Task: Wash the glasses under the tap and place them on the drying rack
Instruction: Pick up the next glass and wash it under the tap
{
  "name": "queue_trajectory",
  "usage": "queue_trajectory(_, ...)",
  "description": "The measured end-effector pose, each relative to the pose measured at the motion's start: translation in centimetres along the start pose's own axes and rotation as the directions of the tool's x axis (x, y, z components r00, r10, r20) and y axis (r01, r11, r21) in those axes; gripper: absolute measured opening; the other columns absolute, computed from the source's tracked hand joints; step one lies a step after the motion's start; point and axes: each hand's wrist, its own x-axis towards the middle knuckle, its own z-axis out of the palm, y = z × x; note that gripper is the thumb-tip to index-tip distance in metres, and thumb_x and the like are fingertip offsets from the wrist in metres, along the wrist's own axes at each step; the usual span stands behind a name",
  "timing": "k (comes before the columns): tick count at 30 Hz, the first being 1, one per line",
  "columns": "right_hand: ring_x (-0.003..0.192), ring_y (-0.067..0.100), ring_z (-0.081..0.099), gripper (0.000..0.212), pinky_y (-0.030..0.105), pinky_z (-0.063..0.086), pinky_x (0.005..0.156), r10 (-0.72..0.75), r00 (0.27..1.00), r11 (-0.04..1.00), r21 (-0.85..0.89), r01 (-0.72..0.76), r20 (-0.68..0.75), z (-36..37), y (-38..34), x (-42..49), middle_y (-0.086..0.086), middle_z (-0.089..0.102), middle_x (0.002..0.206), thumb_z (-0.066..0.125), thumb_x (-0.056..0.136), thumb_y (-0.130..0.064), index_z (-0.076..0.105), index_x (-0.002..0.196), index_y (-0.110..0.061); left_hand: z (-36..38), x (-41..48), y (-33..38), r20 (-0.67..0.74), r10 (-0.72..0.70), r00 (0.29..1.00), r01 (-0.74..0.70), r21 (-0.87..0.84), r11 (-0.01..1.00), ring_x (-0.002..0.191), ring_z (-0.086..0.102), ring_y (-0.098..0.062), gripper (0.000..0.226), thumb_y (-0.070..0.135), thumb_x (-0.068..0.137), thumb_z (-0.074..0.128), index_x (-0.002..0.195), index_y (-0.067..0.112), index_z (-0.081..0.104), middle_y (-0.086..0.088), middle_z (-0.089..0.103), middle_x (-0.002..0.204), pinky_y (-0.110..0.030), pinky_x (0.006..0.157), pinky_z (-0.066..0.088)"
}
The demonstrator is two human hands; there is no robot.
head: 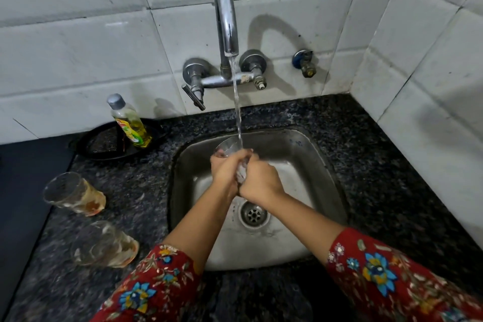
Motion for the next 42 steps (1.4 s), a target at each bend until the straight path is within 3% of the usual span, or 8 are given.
queue_trajectory(4, 0.07, 0.017, 0.064, 0.024, 0.03, 0.057, 0.069, -0.107, 0.851, 0.674, 0.667, -0.318, 0.514, -1.3, 1.2, 1.0, 0.009, 0.066, 0.081, 0.07, 0.074, 0.003, 0.063, 0.095, -0.006, -2.5, 0.1, 1.1, 0.415, -0.182, 0.892, 0.266, -0.153, 0.952, 0.078, 0.067, -0.017, 0.014, 0.018, 0.078, 0.063, 0.087, 0.008, 0.067, -0.008, 0.069, 0.084, -0.031, 0.076, 0.056)
queue_trajectory(7, 0.069, 0.017, 0.064, 0.03, 0.029, 0.056, 0.066, -0.062, 0.839, 0.657, 0.655, -0.374, 0.541, -0.5, 1.7, 1.4, 0.009, 0.065, 0.083, 0.069, 0.074, 0.005, 0.058, 0.098, -0.01, -2.3, -0.2, 0.6, 0.365, -0.081, 0.928, 0.127, -0.104, 0.986, 0.077, 0.066, -0.019, 0.01, 0.011, 0.076, 0.069, 0.085, 0.009, 0.067, -0.007, 0.068, 0.08, -0.029, 0.073, 0.057)
queue_trajectory(11, 0.086, 0.024, 0.062, 0.046, 0.027, 0.044, 0.067, 0.149, 0.988, 0.916, 0.373, -0.149, 0.028, 2.6, 0.3, 2.3, 0.002, 0.063, 0.097, 0.07, 0.071, -0.029, 0.048, 0.111, -0.02, -0.5, 0.1, 0.8, -0.002, 0.042, 0.999, -0.042, -0.057, 0.998, 0.066, 0.065, -0.019, 0.024, 0.005, 0.071, 0.076, 0.091, 0.007, 0.064, -0.01, 0.067, 0.075, -0.03, 0.068, 0.057)
queue_trajectory(21, 0.054, 0.005, 0.062, 0.012, 0.015, 0.049, 0.047, -0.267, 0.643, 0.67, 0.618, -0.411, 0.718, -2.6, 2.3, 3.6, 0.0, 0.07, 0.076, 0.062, 0.081, 0.0, 0.062, 0.088, -0.009, -3.2, 0.8, 2.4, 0.499, -0.043, 0.865, 0.125, -0.132, 0.983, 0.085, 0.068, -0.019, 0.022, 0.019, 0.064, 0.072, 0.085, 0.011, 0.071, -0.005, 0.071, 0.088, -0.038, 0.087, 0.053)
queue_trajectory(26, 0.074, 0.019, 0.065, 0.027, 0.032, 0.056, 0.073, -0.102, 0.94, 0.695, 0.7, -0.166, 0.325, -0.4, 2.9, 1.8, 0.007, 0.066, 0.077, 0.066, 0.071, 0.01, 0.063, 0.094, -0.005, -0.5, -1.3, 0.7, 0.291, 0.12, 0.949, -0.167, 0.143, 0.976, 0.081, 0.066, -0.023, 0.019, -0.005, 0.071, 0.069, 0.088, 0.005, 0.069, -0.01, 0.069, 0.082, -0.029, 0.074, 0.055)
queue_trajectory(33, 0.075, 0.016, 0.068, 0.027, 0.028, 0.058, 0.072, -0.33, 0.808, 0.556, 0.792, -0.251, 0.488, -1.8, 3.9, 1.0, 0.006, 0.068, 0.079, 0.058, 0.078, 0.016, 0.064, 0.094, -0.004, -2.7, -0.5, 1.9, 0.709, 0.005, 0.705, -0.191, 0.184, 0.964, 0.107, 0.064, -0.02, 0.047, 0.004, 0.071, 0.064, 0.116, 0.012, 0.058, -0.003, 0.07, 0.112, -0.037, 0.097, 0.048)
queue_trajectory(39, 0.12, 0.019, 0.048, 0.077, 0.024, 0.039, 0.094, -0.288, 0.957, 0.937, 0.217, 0.276, 0.029, -2.8, 4.0, 2.2, 0.001, 0.047, 0.125, 0.078, 0.068, -0.011, 0.04, 0.135, -0.016, -3.4, 0.5, 1.5, 0.594, 0.25, 0.765, -0.501, 0.305, 0.81, 0.092, 0.066, -0.005, 0.061, -0.011, 0.054, 0.078, 0.105, 0.018, 0.06, 0.002, 0.068, 0.098, -0.022, 0.083, 0.05)
queue_trajectory(42, 0.12, 0.026, 0.045, 0.058, 0.039, 0.039, 0.102, -0.653, 0.748, 0.758, -0.107, 0.644, -0.12, -3.1, 4.7, 2.8, 0.01, 0.048, 0.124, 0.066, 0.07, -0.004, 0.055, 0.125, -0.017, -3.8, 1.4, 2.2, 0.625, 0.218, 0.75, -0.524, 0.359, 0.772, 0.098, 0.063, -0.011, 0.064, 0.0, 0.049, 0.08, 0.107, 0.018, 0.059, -0.004, 0.066, 0.106, -0.027, 0.088, 0.051)
